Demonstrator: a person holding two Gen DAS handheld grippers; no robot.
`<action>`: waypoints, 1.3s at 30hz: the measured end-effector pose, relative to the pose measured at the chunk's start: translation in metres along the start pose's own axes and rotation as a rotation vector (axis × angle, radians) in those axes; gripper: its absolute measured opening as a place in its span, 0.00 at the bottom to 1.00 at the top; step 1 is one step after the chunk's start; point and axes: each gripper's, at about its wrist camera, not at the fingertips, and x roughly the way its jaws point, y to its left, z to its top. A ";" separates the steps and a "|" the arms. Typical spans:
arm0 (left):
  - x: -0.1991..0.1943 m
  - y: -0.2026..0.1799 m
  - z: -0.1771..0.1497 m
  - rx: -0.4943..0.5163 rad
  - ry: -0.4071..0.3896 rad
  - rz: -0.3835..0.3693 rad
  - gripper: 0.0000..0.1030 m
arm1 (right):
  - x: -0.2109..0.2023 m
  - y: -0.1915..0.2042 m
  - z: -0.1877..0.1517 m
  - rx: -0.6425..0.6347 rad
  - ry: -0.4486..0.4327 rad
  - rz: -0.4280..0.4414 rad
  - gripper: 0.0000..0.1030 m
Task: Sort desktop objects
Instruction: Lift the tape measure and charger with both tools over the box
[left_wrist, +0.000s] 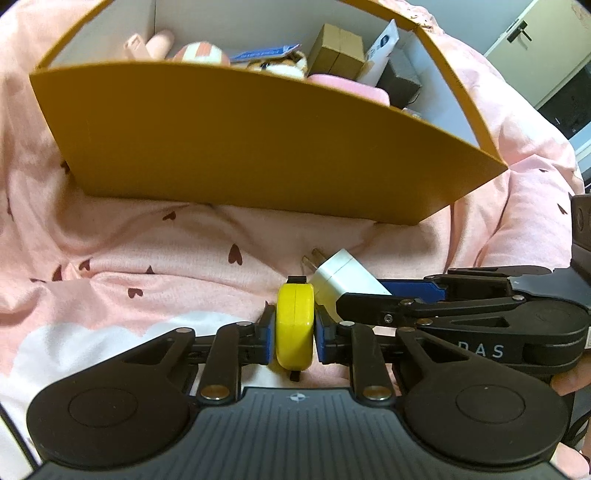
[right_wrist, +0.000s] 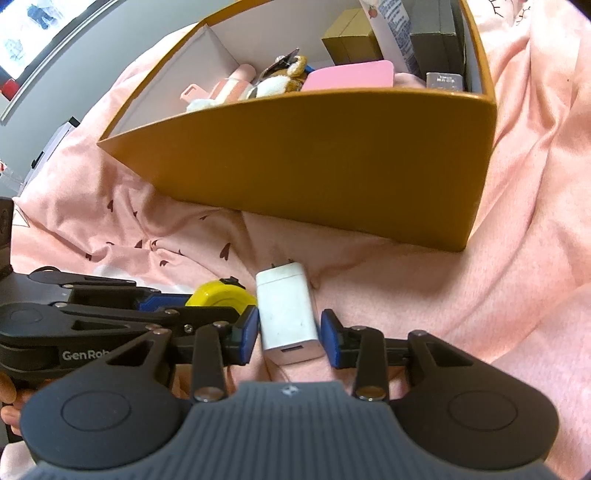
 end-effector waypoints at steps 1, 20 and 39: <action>-0.002 -0.001 0.001 0.002 -0.002 -0.002 0.22 | -0.001 -0.001 0.000 0.001 -0.002 0.003 0.37; -0.012 0.006 0.008 -0.039 0.012 0.077 0.22 | 0.027 0.030 0.004 -0.204 0.056 -0.119 0.34; -0.089 -0.016 0.044 -0.024 -0.178 -0.043 0.22 | -0.069 0.039 0.020 -0.158 -0.220 0.056 0.34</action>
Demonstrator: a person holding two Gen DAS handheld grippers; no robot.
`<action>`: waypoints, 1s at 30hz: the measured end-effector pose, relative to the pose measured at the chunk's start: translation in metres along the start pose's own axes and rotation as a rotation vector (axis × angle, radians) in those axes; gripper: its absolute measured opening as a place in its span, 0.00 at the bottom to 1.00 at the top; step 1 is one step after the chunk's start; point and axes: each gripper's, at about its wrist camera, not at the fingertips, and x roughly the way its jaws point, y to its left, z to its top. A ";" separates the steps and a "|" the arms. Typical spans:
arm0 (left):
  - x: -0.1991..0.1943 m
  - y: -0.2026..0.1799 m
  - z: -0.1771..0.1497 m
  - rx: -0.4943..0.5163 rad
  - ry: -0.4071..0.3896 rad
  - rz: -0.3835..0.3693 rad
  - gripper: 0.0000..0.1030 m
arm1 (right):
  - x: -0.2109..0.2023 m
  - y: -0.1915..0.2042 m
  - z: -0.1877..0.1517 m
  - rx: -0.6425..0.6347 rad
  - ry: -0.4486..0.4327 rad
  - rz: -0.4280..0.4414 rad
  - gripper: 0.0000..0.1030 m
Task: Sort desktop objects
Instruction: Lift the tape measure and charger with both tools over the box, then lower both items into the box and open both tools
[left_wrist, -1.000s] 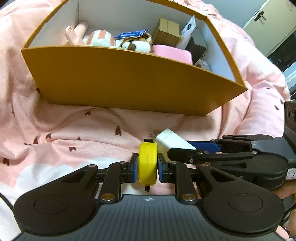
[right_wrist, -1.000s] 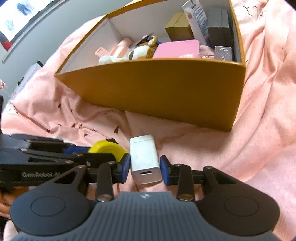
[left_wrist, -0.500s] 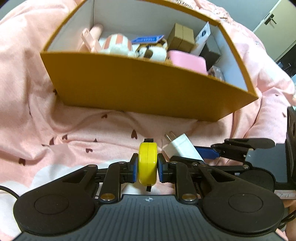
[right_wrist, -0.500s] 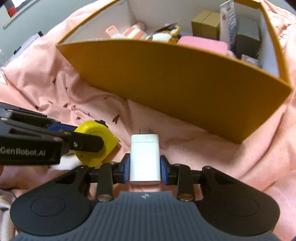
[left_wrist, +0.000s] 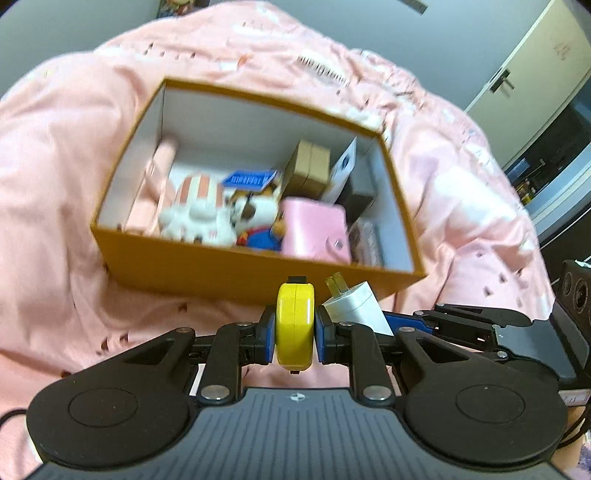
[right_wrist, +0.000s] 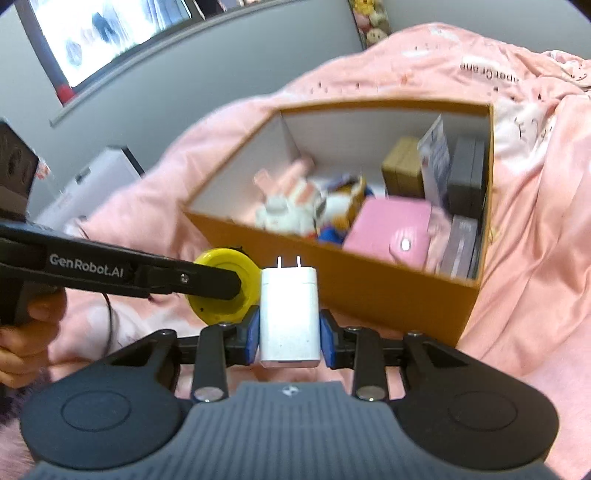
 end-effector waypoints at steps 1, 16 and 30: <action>-0.003 -0.001 0.003 0.001 -0.009 -0.004 0.22 | -0.003 -0.001 0.004 0.013 -0.012 0.017 0.34; -0.017 -0.008 0.071 0.081 -0.136 0.053 0.23 | -0.015 -0.020 0.083 0.015 -0.118 0.024 0.34; 0.049 0.047 0.142 -0.009 -0.130 0.114 0.22 | 0.085 -0.033 0.160 -0.035 0.012 -0.036 0.34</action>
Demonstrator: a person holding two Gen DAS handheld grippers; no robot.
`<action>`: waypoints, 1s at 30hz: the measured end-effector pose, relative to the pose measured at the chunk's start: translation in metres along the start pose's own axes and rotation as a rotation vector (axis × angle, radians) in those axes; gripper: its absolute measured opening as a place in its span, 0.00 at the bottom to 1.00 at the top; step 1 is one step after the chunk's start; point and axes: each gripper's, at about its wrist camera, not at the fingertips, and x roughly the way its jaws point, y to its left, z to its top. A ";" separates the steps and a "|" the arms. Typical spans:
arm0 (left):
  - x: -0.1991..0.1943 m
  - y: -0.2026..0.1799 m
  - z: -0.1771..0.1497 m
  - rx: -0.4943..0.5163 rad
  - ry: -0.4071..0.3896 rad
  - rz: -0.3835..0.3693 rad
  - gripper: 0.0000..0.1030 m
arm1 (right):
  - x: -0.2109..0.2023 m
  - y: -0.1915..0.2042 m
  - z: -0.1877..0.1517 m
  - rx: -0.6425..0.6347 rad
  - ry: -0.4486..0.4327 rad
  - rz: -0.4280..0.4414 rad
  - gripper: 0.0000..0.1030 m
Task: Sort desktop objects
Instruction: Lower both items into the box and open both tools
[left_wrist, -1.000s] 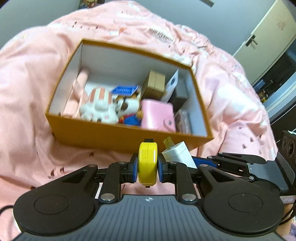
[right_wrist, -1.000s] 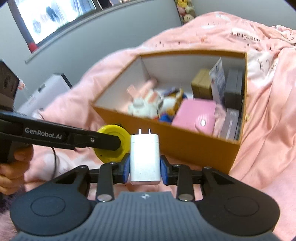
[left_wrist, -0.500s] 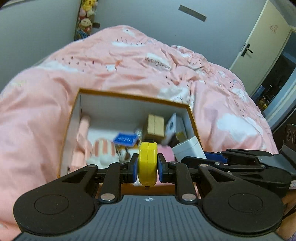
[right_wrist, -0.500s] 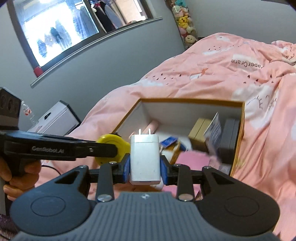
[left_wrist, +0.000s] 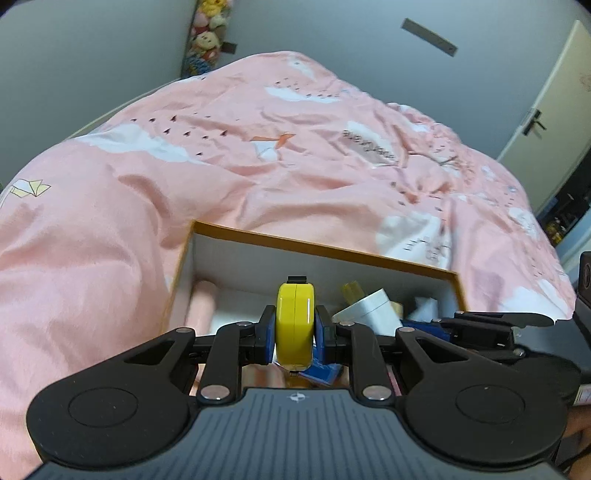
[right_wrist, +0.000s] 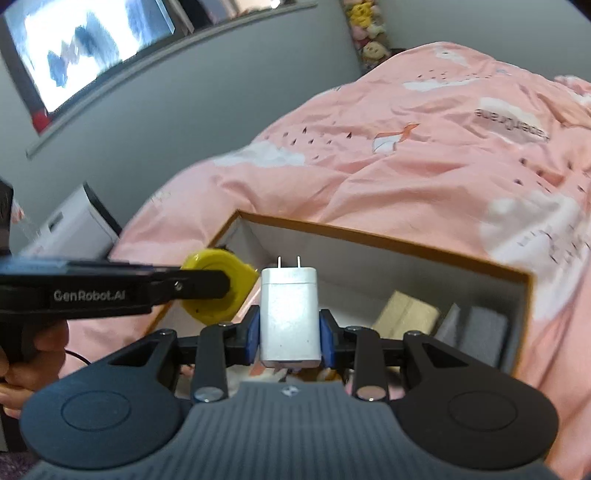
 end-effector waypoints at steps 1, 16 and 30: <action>0.005 0.004 0.003 -0.002 0.003 0.010 0.22 | 0.010 0.001 0.003 -0.009 0.018 -0.003 0.34; 0.029 0.031 0.018 -0.009 0.006 0.041 0.22 | 0.129 0.013 0.025 -0.078 0.235 -0.167 0.34; 0.052 0.023 0.016 0.022 0.052 0.079 0.22 | 0.117 0.003 0.024 -0.085 0.224 -0.221 0.35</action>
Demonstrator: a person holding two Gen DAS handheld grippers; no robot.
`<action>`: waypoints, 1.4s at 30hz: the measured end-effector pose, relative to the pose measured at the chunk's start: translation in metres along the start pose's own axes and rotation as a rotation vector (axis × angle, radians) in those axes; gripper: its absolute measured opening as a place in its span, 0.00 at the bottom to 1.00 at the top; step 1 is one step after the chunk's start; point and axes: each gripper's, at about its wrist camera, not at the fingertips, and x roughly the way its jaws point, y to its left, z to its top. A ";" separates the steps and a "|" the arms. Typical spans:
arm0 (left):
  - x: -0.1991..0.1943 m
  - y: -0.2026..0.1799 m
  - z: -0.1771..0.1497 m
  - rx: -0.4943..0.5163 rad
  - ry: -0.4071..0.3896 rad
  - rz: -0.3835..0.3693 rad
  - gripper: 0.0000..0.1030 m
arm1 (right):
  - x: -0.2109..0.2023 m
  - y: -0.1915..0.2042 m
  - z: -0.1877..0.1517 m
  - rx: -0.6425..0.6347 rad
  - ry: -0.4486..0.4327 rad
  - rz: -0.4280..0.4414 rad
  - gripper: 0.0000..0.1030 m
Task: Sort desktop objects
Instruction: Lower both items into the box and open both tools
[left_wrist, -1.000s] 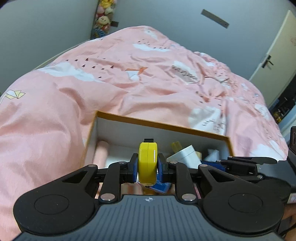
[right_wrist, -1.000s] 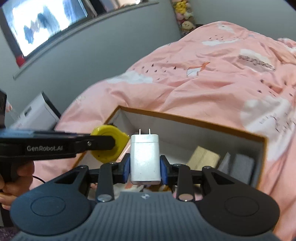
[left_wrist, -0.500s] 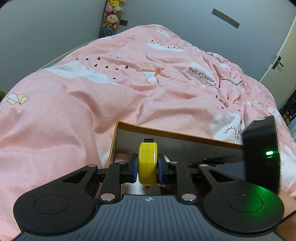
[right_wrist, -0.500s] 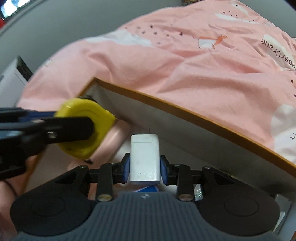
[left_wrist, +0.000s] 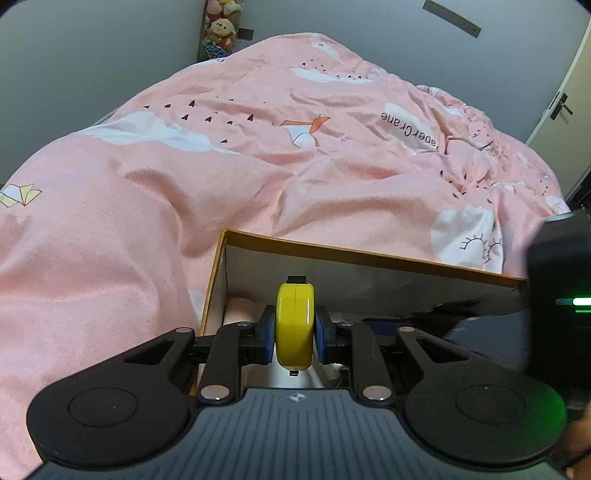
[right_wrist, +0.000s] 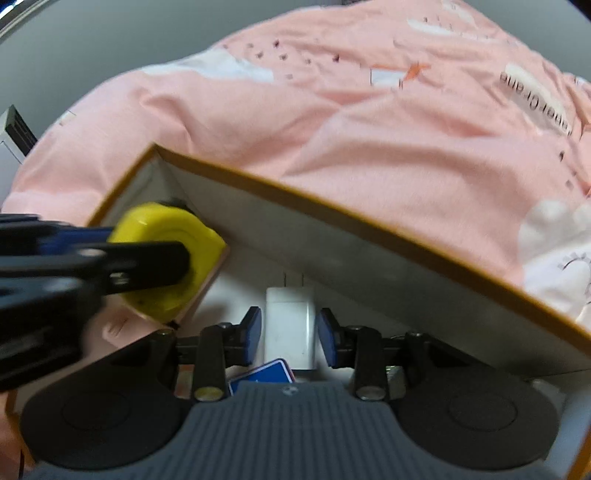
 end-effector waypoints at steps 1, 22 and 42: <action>0.001 0.000 0.000 0.001 0.004 -0.001 0.22 | -0.007 -0.001 -0.001 -0.006 -0.011 -0.001 0.35; 0.056 -0.012 -0.022 0.027 0.143 0.044 0.23 | -0.115 -0.033 -0.084 0.085 -0.222 0.003 0.36; 0.030 -0.016 -0.016 0.037 0.089 0.069 0.24 | -0.129 -0.023 -0.131 0.130 -0.232 0.026 0.36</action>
